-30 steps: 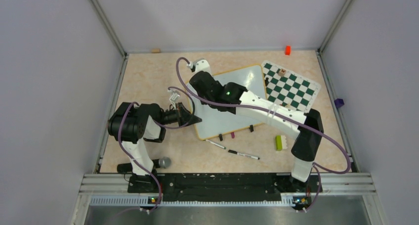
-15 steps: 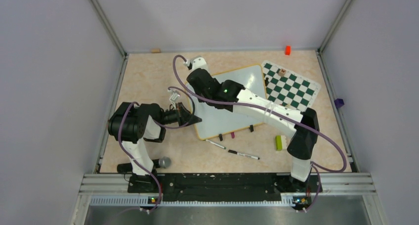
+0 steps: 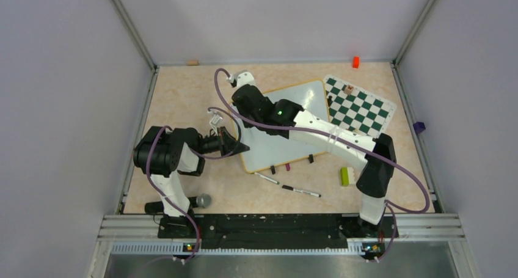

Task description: Write a sentence on the whiteboard

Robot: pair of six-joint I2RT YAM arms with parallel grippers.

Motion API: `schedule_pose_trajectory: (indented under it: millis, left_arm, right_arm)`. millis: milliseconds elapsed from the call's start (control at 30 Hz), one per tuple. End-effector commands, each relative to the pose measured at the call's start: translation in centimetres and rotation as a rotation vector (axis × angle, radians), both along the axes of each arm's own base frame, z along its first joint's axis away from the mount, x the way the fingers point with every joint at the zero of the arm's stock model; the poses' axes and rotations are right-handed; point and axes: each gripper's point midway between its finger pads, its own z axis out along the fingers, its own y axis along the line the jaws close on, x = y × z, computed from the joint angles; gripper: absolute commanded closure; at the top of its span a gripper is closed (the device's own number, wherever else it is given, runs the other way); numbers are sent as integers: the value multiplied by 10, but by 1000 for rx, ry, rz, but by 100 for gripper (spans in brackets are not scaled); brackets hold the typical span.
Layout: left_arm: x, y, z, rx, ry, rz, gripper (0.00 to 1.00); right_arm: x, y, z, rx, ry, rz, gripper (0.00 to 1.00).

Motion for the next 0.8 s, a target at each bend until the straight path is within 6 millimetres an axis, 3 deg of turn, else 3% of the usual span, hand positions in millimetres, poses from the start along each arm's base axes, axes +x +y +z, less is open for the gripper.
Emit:
schedule_pose_trajectory:
  millis: [0,133,333,767]
  left_arm:
    - [-2,-5,7,1,-147,-53,100]
    - [-2,-5,7,0,-148,-54,100]
    - [-2,-5,7,0,-148,-54,100]
    - [-2,-5,7,0,-148,-53,100]
  right_arm:
    - [-1,-11,51,132,-85,-4,100]
    - [-1,-26,60,155,-115,-27,100]
    - [3,-43,55,143,-111,-63,100]
    - [6,-42,43,109,-100,-60,100]
